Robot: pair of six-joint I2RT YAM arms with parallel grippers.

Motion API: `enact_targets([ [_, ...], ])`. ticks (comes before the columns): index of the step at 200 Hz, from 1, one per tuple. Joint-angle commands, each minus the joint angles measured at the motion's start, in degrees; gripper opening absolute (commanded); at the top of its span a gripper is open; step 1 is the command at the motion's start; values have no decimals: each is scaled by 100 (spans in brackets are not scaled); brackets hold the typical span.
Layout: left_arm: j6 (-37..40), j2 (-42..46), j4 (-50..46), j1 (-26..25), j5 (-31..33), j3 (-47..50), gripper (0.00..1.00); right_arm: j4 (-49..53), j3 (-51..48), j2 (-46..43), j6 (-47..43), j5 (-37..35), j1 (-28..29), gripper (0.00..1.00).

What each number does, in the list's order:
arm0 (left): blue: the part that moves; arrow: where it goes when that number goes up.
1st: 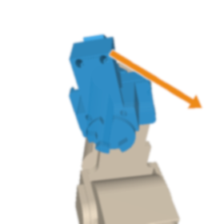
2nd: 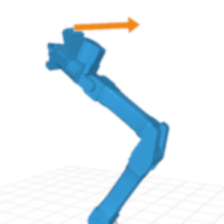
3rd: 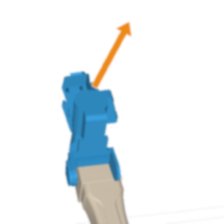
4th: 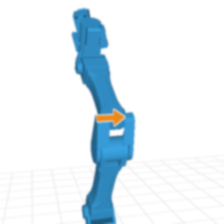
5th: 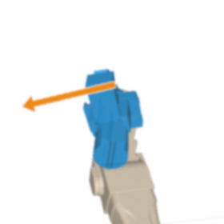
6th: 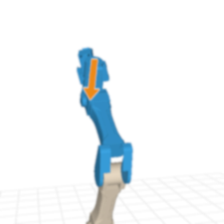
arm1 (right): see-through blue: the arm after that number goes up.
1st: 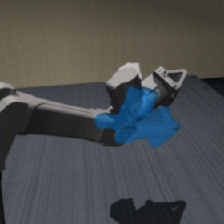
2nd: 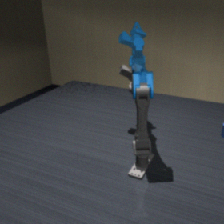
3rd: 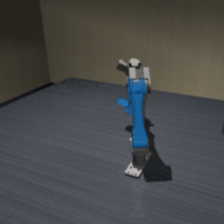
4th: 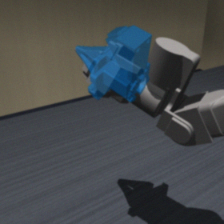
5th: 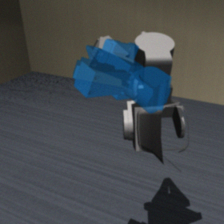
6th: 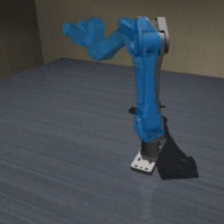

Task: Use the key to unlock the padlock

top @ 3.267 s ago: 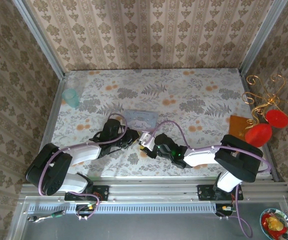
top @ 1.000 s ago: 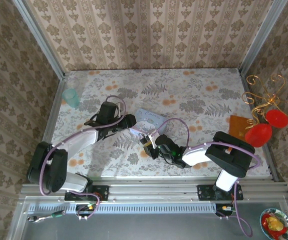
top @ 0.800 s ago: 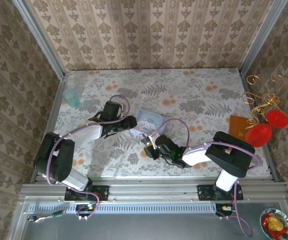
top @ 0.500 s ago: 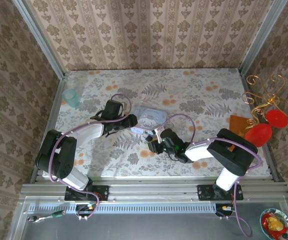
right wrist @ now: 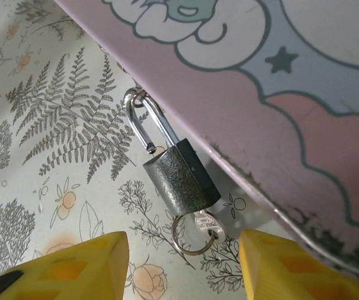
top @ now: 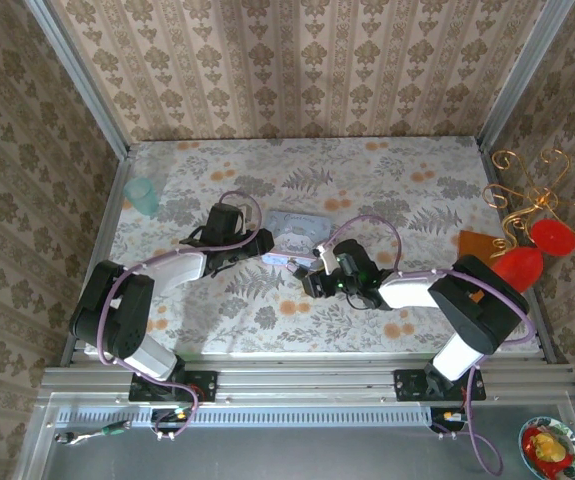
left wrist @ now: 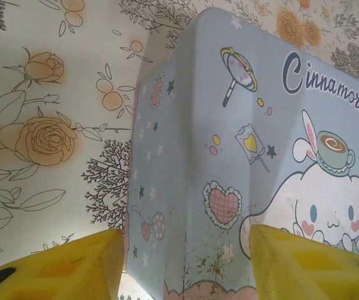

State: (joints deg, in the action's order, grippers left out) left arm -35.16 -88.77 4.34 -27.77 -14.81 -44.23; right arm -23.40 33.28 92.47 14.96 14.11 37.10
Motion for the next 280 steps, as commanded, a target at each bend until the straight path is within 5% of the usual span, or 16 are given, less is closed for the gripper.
enact_targets([
  [1, -56, -288, -706, 30, 409, 343, 55, 417, 225, -194, -307, 326, -79, 52],
  [53, -158, -347, -517, -44, 268, 345, 55, 745, 772, 149, -613, 661, -81, 52],
  [174, -255, -315, -452, -58, 301, 485, 54, 715, 1093, 777, -630, -201, -19, 51],
  [237, -264, -325, -410, -67, 342, 538, 52, 612, 1064, 759, -365, -477, 51, 17],
  [280, -297, -334, -338, -62, 444, 650, 52, 394, 809, 541, -18, -1192, 324, 3],
])
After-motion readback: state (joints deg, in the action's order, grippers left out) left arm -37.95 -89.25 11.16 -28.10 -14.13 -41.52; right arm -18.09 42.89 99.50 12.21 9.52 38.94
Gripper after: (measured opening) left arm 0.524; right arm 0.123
